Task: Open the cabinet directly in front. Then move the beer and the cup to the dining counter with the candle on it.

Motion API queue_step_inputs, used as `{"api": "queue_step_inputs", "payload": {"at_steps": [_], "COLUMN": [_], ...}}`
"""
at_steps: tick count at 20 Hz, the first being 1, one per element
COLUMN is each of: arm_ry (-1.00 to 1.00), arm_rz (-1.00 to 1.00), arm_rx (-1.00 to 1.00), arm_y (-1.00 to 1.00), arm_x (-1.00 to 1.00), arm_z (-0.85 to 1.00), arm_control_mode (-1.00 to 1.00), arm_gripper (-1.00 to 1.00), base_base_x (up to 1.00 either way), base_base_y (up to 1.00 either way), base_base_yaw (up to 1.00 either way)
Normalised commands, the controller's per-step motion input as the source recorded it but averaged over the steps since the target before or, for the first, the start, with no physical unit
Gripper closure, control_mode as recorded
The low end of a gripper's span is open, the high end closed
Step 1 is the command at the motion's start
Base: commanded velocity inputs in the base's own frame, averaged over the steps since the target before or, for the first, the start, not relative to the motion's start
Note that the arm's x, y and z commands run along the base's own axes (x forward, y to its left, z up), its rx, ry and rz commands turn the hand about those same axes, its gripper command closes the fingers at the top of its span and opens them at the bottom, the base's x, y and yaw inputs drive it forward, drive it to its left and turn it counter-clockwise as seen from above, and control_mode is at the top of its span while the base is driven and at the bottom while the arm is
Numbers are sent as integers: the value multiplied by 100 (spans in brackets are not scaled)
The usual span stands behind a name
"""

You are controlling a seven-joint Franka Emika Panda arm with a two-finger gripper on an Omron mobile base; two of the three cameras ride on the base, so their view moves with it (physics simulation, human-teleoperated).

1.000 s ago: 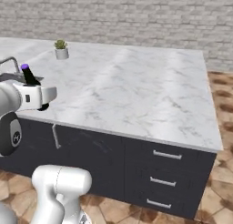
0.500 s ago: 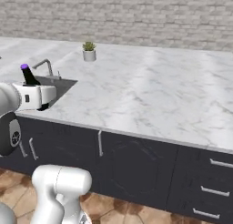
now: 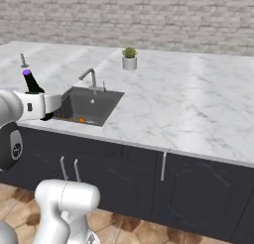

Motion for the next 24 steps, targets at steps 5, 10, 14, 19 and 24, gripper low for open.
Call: {"api": "queue_step_inputs", "payload": {"at_steps": [5, 10, 14, 19, 24], "arm_ry": [0, 0, 0, 0, 0], "arm_rz": [0, 0, 0, 0, 0], "arm_rx": [0, 0, 0, 0, 0], "arm_y": [0, 0, 0, 0, 0], "arm_x": [0, 0, 0, 0, 0], "arm_z": [0, 0, 0, 0, 0], "arm_control_mode": [100, 100, 100, 100, 100], "arm_gripper": [100, 100, 100, 100, 100], "base_base_x": [-2, 0, 0, 0, 0], "base_base_y": [100, 100, 100, 100, 100], "base_base_yaw": [0, 0, 0, 0, 0]}}
